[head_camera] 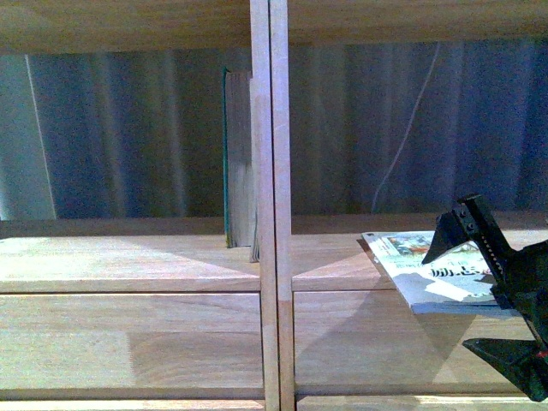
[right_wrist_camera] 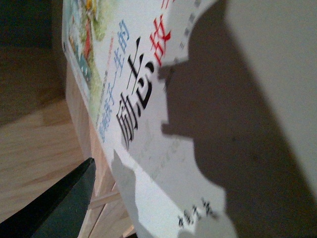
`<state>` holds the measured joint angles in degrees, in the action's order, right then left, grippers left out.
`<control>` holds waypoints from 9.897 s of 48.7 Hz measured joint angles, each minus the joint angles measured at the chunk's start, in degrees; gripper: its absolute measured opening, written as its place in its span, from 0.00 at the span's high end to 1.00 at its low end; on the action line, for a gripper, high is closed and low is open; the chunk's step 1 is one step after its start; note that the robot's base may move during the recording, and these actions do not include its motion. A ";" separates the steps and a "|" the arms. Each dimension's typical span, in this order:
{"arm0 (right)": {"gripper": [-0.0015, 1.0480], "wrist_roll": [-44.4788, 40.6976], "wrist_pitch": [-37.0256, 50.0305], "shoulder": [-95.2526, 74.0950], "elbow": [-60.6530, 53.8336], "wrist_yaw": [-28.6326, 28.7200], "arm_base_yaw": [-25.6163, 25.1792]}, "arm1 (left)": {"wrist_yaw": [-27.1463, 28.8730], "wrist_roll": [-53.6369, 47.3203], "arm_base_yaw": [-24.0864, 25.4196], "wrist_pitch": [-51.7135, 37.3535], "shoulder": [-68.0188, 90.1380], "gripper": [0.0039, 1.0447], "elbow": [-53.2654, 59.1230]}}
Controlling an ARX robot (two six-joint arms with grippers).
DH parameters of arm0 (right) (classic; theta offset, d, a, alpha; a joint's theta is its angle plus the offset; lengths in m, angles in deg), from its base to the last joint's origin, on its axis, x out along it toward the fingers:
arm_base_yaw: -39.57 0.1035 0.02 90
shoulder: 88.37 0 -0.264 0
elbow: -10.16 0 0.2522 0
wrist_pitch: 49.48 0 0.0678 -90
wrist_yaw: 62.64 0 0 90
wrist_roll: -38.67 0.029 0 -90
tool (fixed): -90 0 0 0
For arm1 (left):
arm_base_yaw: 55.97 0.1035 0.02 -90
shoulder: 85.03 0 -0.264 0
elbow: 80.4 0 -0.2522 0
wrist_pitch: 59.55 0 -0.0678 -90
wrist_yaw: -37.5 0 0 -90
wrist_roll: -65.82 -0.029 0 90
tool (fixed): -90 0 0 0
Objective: Organize books on shelf
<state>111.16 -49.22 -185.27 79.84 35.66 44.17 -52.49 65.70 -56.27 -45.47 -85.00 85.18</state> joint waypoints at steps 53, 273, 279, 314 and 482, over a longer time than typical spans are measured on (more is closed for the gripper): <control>0.93 -0.94 2.12 1.03 0.02 -2.60 -1.53 | -0.02 -0.02 0.00 0.00 0.00 0.07 0.00; 0.93 -25.16 0.79 39.69 -10.69 19.93 18.88 | -17.55 64.22 -16.72 -62.93 74.14 0.94 -34.93; 0.73 -25.88 1.95 39.56 -10.71 19.89 17.51 | -17.27 62.23 -15.74 -60.41 73.29 0.94 -35.41; 0.07 -48.85 12.28 32.76 -9.75 3.02 -10.56 | -15.06 17.07 -0.55 -34.51 64.26 0.94 -41.86; 0.32 -72.22 -13.94 96.56 -55.15 -8.26 -4.79 | -0.11 -6.38 -5.66 -45.51 71.69 0.07 -39.80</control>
<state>38.94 -63.17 -88.71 24.70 27.39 39.38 -52.60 59.32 -61.93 -90.97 -13.31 45.37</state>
